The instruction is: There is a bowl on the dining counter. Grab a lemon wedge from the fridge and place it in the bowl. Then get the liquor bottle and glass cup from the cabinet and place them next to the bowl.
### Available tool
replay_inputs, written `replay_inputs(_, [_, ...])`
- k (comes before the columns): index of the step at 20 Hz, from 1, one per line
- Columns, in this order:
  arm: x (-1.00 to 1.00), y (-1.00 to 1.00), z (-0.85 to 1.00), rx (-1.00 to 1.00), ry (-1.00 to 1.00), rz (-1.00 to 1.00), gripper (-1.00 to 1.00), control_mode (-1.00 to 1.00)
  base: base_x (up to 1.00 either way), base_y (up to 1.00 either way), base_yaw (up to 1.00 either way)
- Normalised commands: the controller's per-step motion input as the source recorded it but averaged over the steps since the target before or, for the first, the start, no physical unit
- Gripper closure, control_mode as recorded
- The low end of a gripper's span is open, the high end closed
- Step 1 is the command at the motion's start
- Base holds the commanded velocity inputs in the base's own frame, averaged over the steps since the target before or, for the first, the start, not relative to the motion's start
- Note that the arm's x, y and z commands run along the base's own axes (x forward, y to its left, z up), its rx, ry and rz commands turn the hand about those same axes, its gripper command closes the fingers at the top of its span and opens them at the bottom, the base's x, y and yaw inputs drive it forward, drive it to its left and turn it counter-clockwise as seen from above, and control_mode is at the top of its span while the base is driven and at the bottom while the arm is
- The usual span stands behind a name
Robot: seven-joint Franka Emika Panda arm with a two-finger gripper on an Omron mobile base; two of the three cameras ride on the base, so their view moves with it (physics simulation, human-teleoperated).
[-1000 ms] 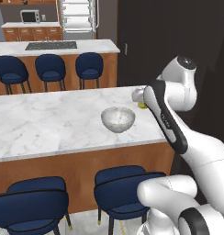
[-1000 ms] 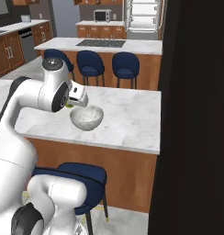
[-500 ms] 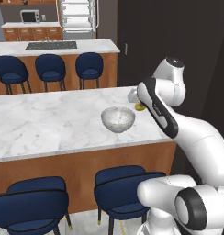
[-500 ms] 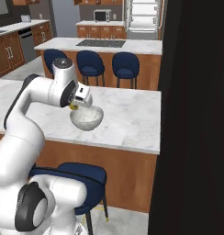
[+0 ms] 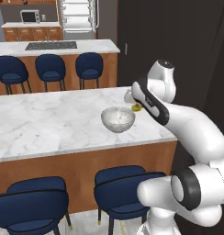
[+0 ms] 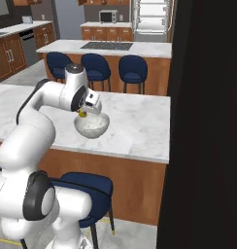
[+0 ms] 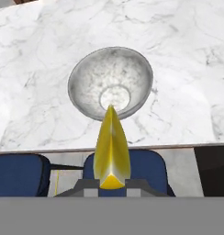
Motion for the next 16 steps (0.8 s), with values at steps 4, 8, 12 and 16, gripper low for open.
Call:
replay_inputs(4, [0.41,0.00,-0.26,0.00,0.08,0.00,1.00,-1.00,0.00,0.00,0.00])
replay_inputs(8, [0.43,0.00,-0.26,0.00,0.07,0.00,1.00,-1.00,0.00,0.00,0.00])
replay_inputs(12, [0.43,0.00,-0.21,0.00,0.07,0.00,1.00,-1.00,0.00,0.00,0.00])
replay_inputs(16, [0.42,0.00,-0.20,0.00,0.08,0.00,1.00,-1.00,0.00,0.00,0.00])
